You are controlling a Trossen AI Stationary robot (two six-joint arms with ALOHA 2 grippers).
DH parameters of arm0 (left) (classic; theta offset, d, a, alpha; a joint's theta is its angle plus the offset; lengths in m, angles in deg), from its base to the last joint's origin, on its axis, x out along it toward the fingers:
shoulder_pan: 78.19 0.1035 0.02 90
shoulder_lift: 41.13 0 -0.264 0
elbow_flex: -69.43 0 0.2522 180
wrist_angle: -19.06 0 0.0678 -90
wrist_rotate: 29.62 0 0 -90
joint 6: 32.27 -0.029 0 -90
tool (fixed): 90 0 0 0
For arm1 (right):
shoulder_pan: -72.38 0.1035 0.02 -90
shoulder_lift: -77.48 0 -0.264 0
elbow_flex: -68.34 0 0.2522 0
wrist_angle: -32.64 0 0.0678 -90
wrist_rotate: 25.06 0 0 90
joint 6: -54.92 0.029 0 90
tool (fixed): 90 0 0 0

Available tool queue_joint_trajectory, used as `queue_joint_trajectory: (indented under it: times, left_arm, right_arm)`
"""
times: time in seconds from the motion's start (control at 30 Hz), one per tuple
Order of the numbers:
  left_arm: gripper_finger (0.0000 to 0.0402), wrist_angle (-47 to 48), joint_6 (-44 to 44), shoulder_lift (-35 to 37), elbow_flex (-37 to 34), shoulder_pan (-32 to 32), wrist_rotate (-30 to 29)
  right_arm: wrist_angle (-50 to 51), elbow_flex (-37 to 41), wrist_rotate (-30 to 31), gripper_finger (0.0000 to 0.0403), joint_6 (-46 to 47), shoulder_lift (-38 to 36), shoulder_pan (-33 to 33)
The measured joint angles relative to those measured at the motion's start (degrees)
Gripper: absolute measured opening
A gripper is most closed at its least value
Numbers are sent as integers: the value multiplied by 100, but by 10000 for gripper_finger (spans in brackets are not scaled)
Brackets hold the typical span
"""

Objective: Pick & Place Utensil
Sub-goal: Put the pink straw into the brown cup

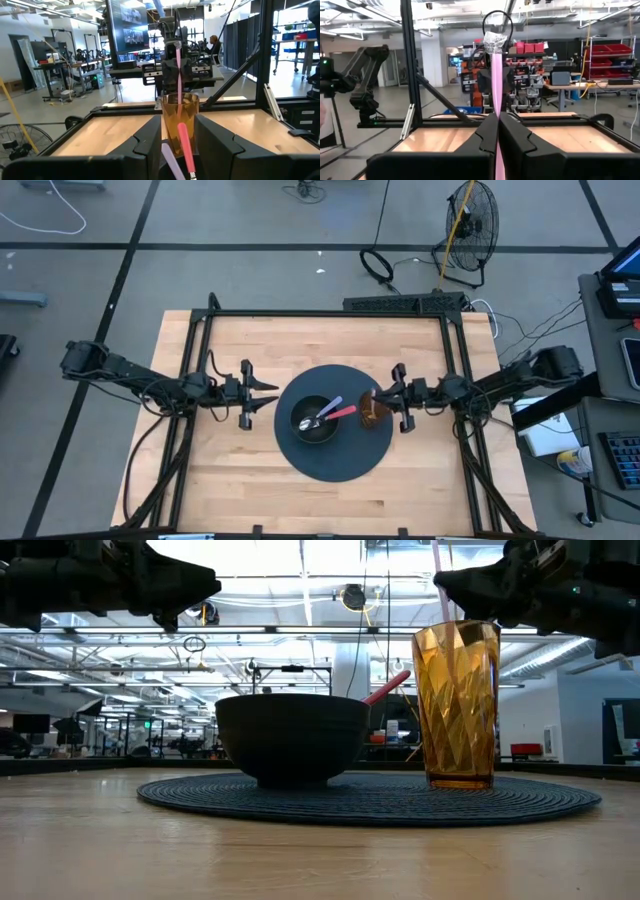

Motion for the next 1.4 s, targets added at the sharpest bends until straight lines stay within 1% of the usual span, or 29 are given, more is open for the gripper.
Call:
queue_joint_trajectory:
  times: [0.03, 0.57, 0.67, 0.93, 1.0, 1.13, 1.4]
  left_arm:
    - [122, 4, 2, 0, 0, 0, 0]
    - [122, 161, 17, 0, 0, 0, 11]
    - [122, 168, 17, -1, 0, 0, 10]
    - [122, 166, 17, 0, 2, 0, 11]
    - [122, 166, 17, -1, 2, 0, 26]
    - [122, 167, 17, 0, 2, -2, 147]
    - [122, 193, 17, 0, 2, 0, 151]
  right_arm:
    - [-4, -12, -70, 4, -22, 22, -2]
    - [13, -19, -77, 9, -55, 31, 0]
    - [15, -19, -75, 28, -113, 20, 0]
    - [67, -19, -26, 107, -124, -130, 0]
    - [186, -19, 90, 119, -124, -194, 2]
    - [467, -17, 129, 129, -124, -376, 2]
    - [1042, -17, 289, 130, -172, -982, 4]
